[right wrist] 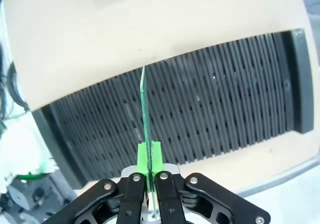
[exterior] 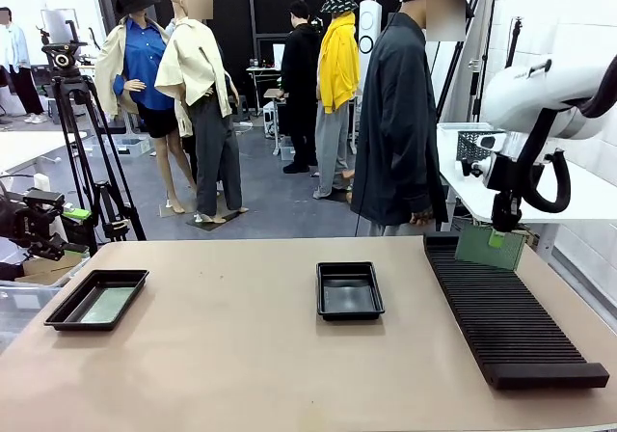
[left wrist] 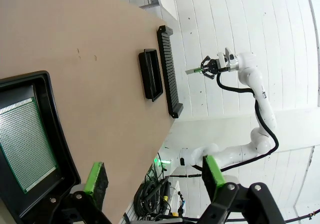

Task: Inspect and transfer BCBs to ESD trays.
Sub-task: Pick up the Blank PCB from the PCB Rack and place it in the right ESD tray.

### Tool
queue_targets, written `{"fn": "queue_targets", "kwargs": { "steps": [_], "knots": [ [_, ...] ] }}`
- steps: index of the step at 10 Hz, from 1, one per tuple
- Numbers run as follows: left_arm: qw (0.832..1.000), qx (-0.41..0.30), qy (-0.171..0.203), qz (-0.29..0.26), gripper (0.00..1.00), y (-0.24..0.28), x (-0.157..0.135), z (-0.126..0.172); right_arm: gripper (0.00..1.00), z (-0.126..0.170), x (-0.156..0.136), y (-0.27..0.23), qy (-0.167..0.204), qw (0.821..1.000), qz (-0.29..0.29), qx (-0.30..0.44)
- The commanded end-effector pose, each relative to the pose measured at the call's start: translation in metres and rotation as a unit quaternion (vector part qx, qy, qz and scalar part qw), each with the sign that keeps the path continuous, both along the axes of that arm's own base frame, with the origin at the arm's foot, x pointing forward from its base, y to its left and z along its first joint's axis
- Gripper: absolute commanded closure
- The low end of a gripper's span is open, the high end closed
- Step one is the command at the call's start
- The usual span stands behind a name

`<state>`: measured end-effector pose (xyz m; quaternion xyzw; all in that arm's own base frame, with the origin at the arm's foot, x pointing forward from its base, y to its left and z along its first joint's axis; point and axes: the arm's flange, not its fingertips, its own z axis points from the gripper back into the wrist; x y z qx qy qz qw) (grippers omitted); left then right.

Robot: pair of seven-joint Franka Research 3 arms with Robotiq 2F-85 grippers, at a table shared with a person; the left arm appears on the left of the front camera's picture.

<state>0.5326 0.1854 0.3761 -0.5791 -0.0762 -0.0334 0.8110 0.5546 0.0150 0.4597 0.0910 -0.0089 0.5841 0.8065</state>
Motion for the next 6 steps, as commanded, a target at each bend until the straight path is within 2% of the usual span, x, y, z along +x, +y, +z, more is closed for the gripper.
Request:
{"fn": "queue_targets", "kwargs": {
  "steps": [1, 4, 6],
  "knots": [
    [1.000, -0.009, -0.003, 0.005, 0.00, -0.002, -0.002, 0.002, 1.00, 0.005, -0.014, 0.018, 0.014, 0.997, -0.078, 0.004],
    [1.000, -0.009, -0.003, 0.005, 0.00, -0.002, -0.002, 0.002, 1.00, 0.018, -0.026, 0.043, 0.043, 0.969, -0.242, 0.021],
    [1.000, -0.009, -0.003, 0.005, 0.00, -0.002, -0.002, 0.002, 1.00, 0.026, -0.029, 0.061, 0.055, 0.941, -0.331, 0.043]
  ]
}}
